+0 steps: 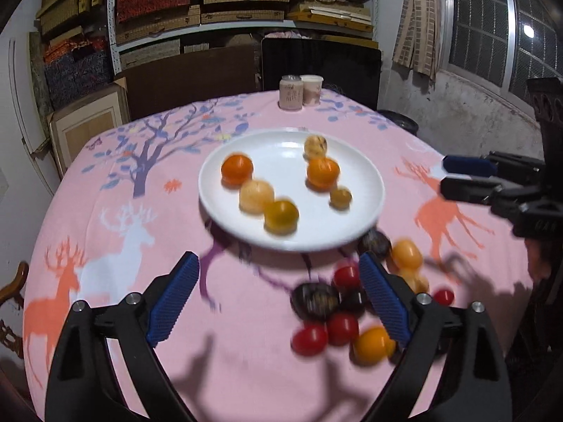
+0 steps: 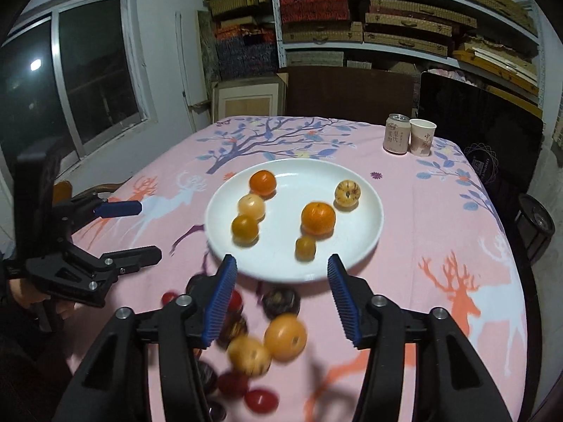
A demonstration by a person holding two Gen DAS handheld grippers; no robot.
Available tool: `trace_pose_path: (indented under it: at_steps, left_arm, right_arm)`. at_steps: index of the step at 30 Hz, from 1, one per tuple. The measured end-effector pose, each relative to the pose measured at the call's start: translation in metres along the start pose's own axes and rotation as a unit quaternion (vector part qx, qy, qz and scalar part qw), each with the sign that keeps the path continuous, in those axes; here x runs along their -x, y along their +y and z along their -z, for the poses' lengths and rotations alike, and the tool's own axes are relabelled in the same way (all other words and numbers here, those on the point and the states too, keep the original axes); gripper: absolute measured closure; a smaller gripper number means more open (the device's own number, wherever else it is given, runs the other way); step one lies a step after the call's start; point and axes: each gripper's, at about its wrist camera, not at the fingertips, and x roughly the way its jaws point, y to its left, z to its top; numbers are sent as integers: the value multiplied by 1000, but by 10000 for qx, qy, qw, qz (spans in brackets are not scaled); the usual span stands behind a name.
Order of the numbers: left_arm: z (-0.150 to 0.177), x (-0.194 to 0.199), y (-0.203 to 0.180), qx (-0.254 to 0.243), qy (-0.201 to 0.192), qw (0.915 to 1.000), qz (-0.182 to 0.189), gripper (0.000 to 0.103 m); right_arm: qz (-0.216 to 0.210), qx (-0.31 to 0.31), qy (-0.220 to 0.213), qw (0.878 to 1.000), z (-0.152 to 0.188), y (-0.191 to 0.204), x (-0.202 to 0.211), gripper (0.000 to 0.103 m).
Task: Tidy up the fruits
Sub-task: 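Withdraw both tools, moving the right tool toward the red cherry tomatoes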
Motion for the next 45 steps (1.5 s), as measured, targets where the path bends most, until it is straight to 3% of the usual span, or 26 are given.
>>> trace_pose_path:
  at_steps: [6,11,18,27,40,45]
  left_arm:
    - [66,7,-4,-13,452,9990,-69,13]
    - [86,2,-8,138,636,9978,136,13]
    - [86,-3,-31,-98,627,9979,144,13]
    - [77,-17,-15,245,775,9964,-227,13]
    - [62,-36,-2,273,832,9937,-698,13]
    - [55,-44,0,270,809,9932,-796,12]
  right_arm:
    - [42,92,473,9988,75,11,11,47]
    - [109,56,757,9971,108,16,1,59]
    - [137,64,726,9972,111,21,-9,61]
    - [126,129,795,9967,108,22,-19,72]
    - [274,191,863,9957,110,20,-27,68]
    - [142,17,811,9966,112,14,-27,69]
